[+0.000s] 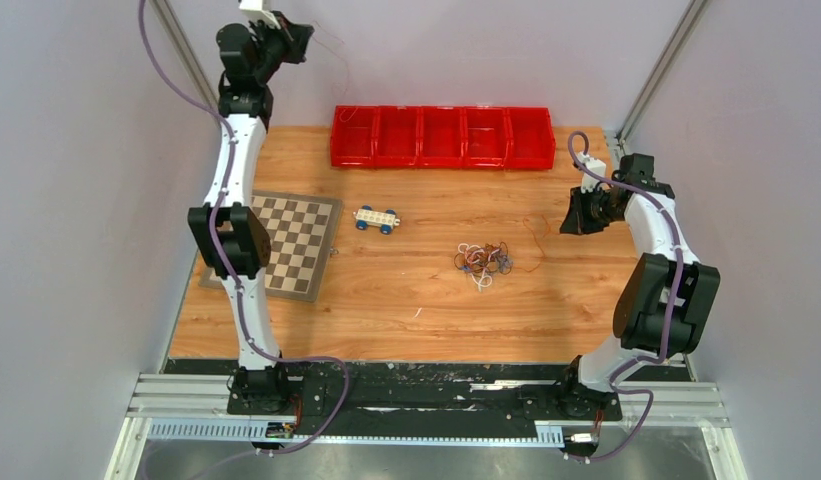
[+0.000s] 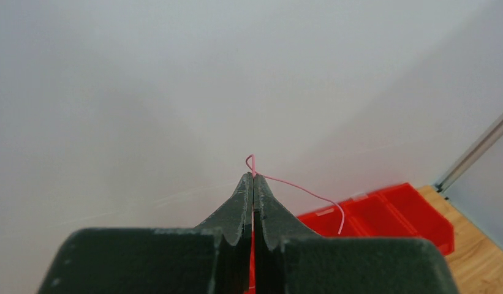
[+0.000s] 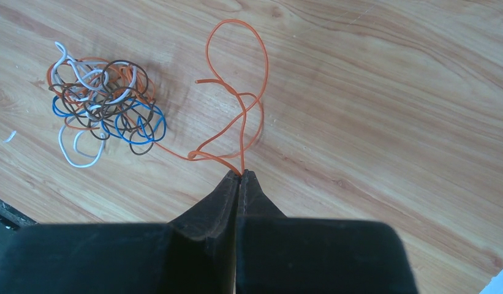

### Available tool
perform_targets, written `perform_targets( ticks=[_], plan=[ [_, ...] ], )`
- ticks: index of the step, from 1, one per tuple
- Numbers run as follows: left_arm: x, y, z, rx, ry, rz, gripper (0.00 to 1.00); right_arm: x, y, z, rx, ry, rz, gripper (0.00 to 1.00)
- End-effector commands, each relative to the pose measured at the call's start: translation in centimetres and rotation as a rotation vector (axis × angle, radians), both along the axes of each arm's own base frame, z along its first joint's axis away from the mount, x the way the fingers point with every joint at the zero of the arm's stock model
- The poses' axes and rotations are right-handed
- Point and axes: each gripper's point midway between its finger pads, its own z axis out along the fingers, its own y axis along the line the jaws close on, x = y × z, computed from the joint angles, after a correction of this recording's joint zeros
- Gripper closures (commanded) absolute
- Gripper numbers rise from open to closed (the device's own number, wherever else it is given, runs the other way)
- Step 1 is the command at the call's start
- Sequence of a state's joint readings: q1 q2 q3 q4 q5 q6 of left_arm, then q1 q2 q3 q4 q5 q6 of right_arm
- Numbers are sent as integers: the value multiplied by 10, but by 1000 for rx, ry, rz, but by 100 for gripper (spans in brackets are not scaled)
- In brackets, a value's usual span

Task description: Untangle the cables

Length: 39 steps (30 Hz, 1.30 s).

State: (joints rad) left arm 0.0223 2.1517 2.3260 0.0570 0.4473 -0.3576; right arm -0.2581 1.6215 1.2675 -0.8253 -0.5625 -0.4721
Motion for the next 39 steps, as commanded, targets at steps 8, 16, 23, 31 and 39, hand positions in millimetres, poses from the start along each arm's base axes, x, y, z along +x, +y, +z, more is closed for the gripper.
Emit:
perform_targets(
  ticks=[8,16,23,31,39],
  plan=[
    [45,-22,-136,123,175,19,100,12,-5,5,-27,-24,-10,100],
    [49,-2,-245,225,453,131,100,14,-6,2,-25,-12,-10,100],
    [45,-12,-298,546,494,210,100,13,-7,-5,-25,8,-10,100],
    [57,-34,-313,733,427,248,99,16,-6,-9,-12,23,-11,100],
    [60,-38,-264,721,336,240,63,18,-1,-1,-1,6,9,100]
  ],
)
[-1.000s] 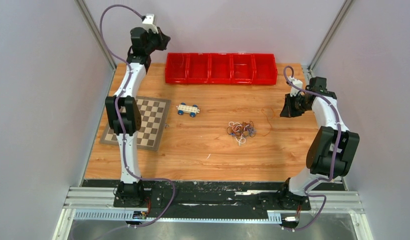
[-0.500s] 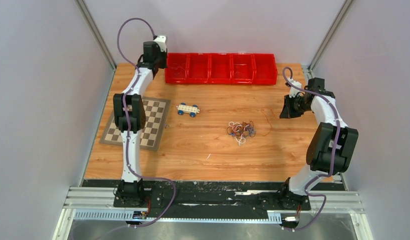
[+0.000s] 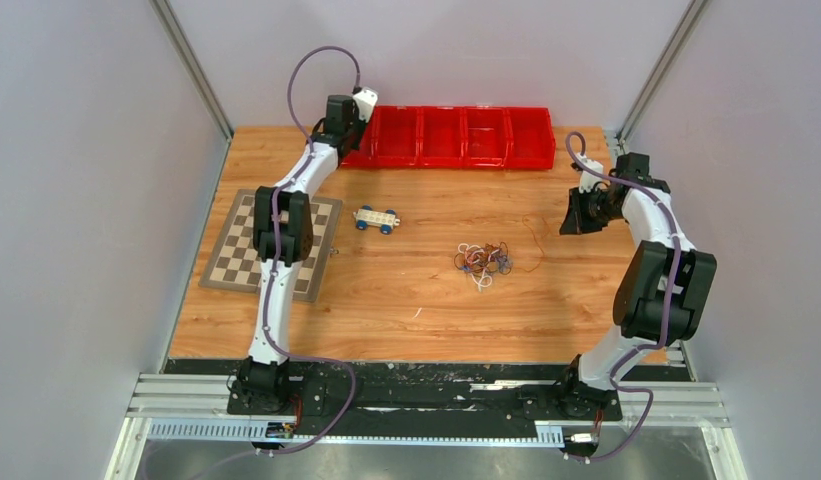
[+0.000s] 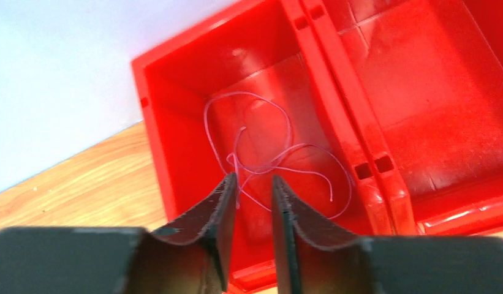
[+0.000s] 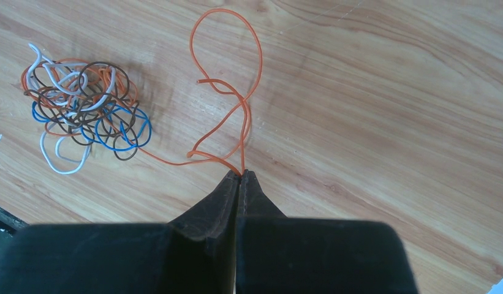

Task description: Untangle the cables

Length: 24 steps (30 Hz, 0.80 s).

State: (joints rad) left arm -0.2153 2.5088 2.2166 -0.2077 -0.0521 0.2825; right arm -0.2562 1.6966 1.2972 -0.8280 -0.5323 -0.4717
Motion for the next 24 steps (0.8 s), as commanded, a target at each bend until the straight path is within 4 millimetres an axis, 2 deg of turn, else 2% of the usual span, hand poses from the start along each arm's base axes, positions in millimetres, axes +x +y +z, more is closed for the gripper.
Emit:
perform_targets(
  ticks=[1,2,3,4,5,6,7,8,9,10,11,12,13,14,15,16,17,18,19,20,21,22,24],
  plan=[
    [12,12,92,-20,-177,-1,58,11,6,17,16,-48,24,100],
    [6,8,110,-42,-194,-28,56,11,8,18,17,-51,29,100],
    [1,7,116,-60,-193,-39,53,10,10,18,21,-50,37,100],
    [-5,5,143,-82,-225,-61,51,9,11,18,24,-51,43,100],
    [-10,7,148,-98,-221,-61,47,8,13,18,27,-51,50,100],
    [-17,6,173,-119,-250,-83,44,6,16,17,30,-47,58,100],
    [-22,7,177,-141,-239,-82,36,4,18,16,34,-44,64,100],
    [-31,7,198,-174,-260,-92,29,1,22,13,40,-39,75,100],
    [-36,11,198,-187,-244,-89,26,-2,26,10,49,-30,85,100],
    [-46,10,217,-228,-257,-101,20,-7,31,4,60,-13,95,100],
    [-52,16,214,-248,-227,-95,18,-10,37,1,70,-3,108,100],
    [-64,13,229,-299,-227,-118,13,-14,43,-4,78,6,122,100],
    [-74,14,220,-333,-178,-140,12,-15,50,-8,84,8,140,100],
    [-89,13,236,-370,-182,-162,8,-17,57,-13,89,12,155,100],
    [-102,8,219,-403,-117,-220,7,-18,65,-17,96,12,174,100],
    [-121,7,235,-411,-130,-259,6,-19,73,-22,103,16,189,100],
    [-146,0,228,-431,-93,-321,6,-20,83,-25,111,17,207,100],
    [-159,-4,224,-433,-78,-355,6,-20,94,-29,121,21,232,100],
    [-187,-13,214,-459,-39,-419,6,-21,106,-31,133,26,255,100],
    [-201,-18,206,-486,-12,-444,7,-22,122,-33,145,32,288,100],
    [-228,-28,187,-523,40,-490,8,-25,137,-35,160,42,317,100],
    [-241,-35,179,-546,71,-515,11,-27,150,-35,177,51,342,100],
    [-286,-63,129,-576,223,-579,15,-33,172,-30,206,55,396,100]
  ],
)
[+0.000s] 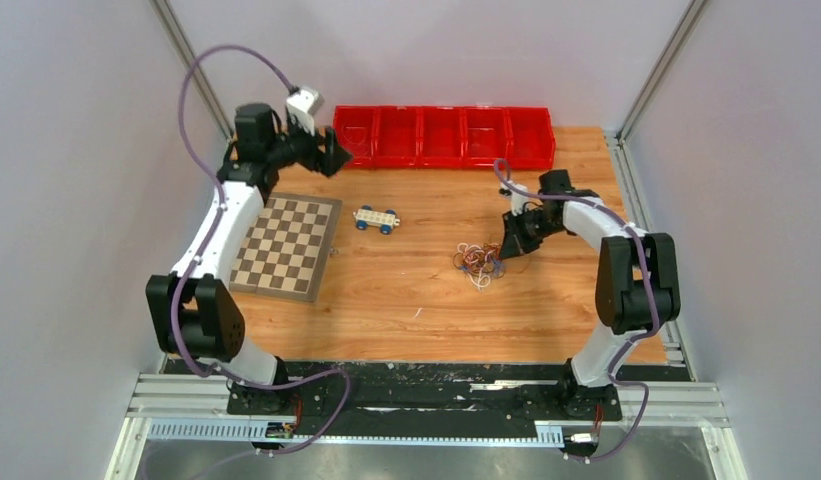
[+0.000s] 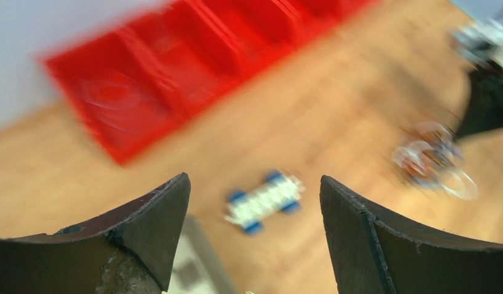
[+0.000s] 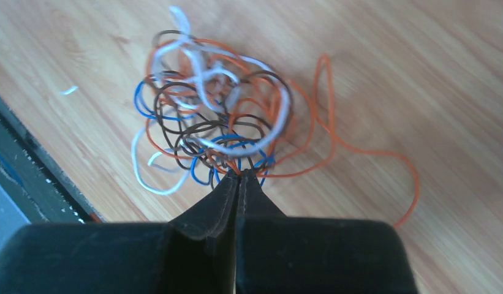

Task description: Untangle the cables

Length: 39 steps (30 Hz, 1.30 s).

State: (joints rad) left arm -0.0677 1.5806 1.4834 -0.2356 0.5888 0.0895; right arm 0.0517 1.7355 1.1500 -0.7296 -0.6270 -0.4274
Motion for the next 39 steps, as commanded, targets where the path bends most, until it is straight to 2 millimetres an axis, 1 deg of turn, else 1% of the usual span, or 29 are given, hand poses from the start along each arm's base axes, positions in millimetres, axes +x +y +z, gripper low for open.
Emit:
perform_targets(
  ticks=[1,2,3,4,5,6,7,8,9,10,11,12,13,18,22,23,24,25,26,27,28,29,30,31,32,33,35,39],
  plan=[
    [-88,-71,-73,-91,240,-306,17,2,54,16,112,-39,104,100],
    [-104,-85,-91,-91,285,-343,20,0,57,20,117,-48,115,100],
    [-112,-91,-96,-93,296,-360,22,-3,57,23,117,-54,118,100],
    [-123,-103,-107,-99,323,-388,24,-4,54,26,107,-67,119,100],
    [-127,-109,-113,-105,345,-392,27,-6,50,26,91,-79,122,100],
    [-135,-120,-120,-105,351,-420,28,-9,45,27,76,-89,122,100],
    [-137,-126,-127,-109,377,-428,31,-11,38,27,59,-98,114,100],
    [-144,-137,-131,-106,386,-456,33,-13,32,27,48,-100,105,100],
    [-146,-143,-143,-103,423,-465,37,-15,25,25,37,-98,92,100],
    [-151,-152,-148,-97,435,-488,38,-17,19,23,29,-92,80,100],
    [-152,-157,-160,-94,470,-489,39,-19,14,21,21,-86,70,100],
    [-152,-166,-160,-94,462,-503,40,-20,8,19,13,-79,57,100],
    [-152,-171,-169,-99,490,-501,40,-22,4,18,6,-75,49,100],
    [-133,-202,-175,-123,485,-515,42,-24,-11,12,-20,-63,7,100],
    [-134,-227,-182,-104,481,-573,46,-23,-19,9,-34,-55,-19,100],
    [-135,-233,-180,-105,472,-587,48,-23,-20,9,-37,-51,-21,100],
    [-135,-236,-184,-105,482,-593,49,-23,-20,9,-39,-52,-21,100],
    [-134,-241,-181,-110,468,-602,49,-21,-28,9,-42,-54,-45,100],
    [-134,-243,-184,-115,476,-607,50,-20,-32,9,-43,-53,-56,100],
    [-132,-249,-180,-122,458,-617,50,-20,-33,9,-42,-52,-60,100],
    [-131,-251,-182,-124,463,-618,51,-19,-34,9,-43,-52,-63,100],
    [-127,-257,-176,-129,447,-624,51,-19,-34,8,-42,-49,-64,100],
    [-126,-260,-182,-127,460,-622,51,-19,-34,8,-43,-50,-64,100],
    [-123,-265,-176,-129,453,-631,51,-20,-35,8,-43,-49,-64,100],
    [-122,-268,-184,-124,470,-632,50,-19,-35,8,-43,-50,-65,100],
    [-120,-272,-181,-123,465,-640,50,-19,-36,9,-45,-50,-67,100],
    [-120,-278,-190,-112,475,-651,49,-17,-39,10,-47,-57,-70,100],
    [-126,-284,-203,-86,495,-675,49,-15,-46,10,-45,-56,-89,100]
  ],
)
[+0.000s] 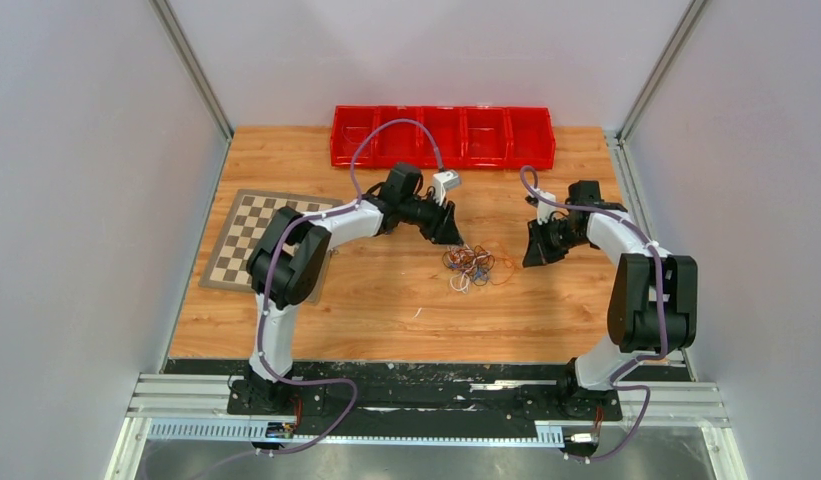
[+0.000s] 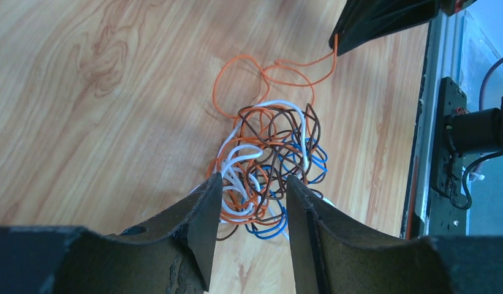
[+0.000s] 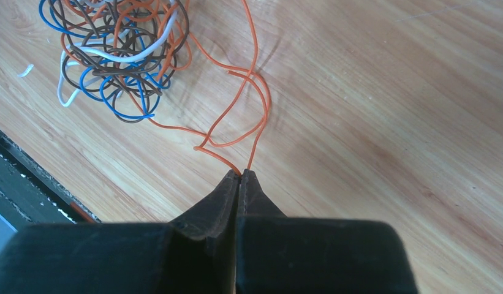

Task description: Untangle the cables

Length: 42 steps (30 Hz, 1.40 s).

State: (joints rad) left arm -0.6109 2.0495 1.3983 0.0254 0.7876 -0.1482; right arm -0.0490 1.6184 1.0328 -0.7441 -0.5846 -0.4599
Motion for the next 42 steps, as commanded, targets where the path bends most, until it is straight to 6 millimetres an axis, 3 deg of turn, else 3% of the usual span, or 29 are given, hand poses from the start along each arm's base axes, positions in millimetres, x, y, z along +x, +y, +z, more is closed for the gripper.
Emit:
perform_targets(
  ticks=[1,9,12,18,21,22,23,27,32,33,34,42],
  plan=[
    [-6,-13,-3,-5,-18,-56,48,8,-8,10,0,-49,-2,100],
    [-19,-19,-23,42,-12,-94,52,9,-16,8,3,-40,-22,100],
    [-18,-17,-24,59,-13,-81,68,10,-20,7,-3,-40,-30,100],
    [-8,1,9,48,-49,-13,99,14,-41,1,-82,-51,-62,100],
    [3,27,45,32,-66,48,100,18,-65,-7,-205,-75,-82,100],
    [8,42,49,46,-53,76,100,19,-75,-10,-256,-84,-90,100],
    [11,51,65,41,-85,92,100,20,-86,-12,-305,-99,-91,100],
    [35,122,95,88,-112,238,100,23,-133,-18,-471,-121,-119,100],
    [73,241,116,169,-146,490,100,26,-197,-15,-601,-113,-200,100],
    [77,257,122,179,-169,522,100,26,-209,-13,-624,-115,-213,100],
    [84,288,127,190,-171,588,100,25,-222,-12,-644,-111,-226,100],
    [109,448,168,274,-263,903,100,17,-300,1,-751,-104,-298,100]
  ],
)
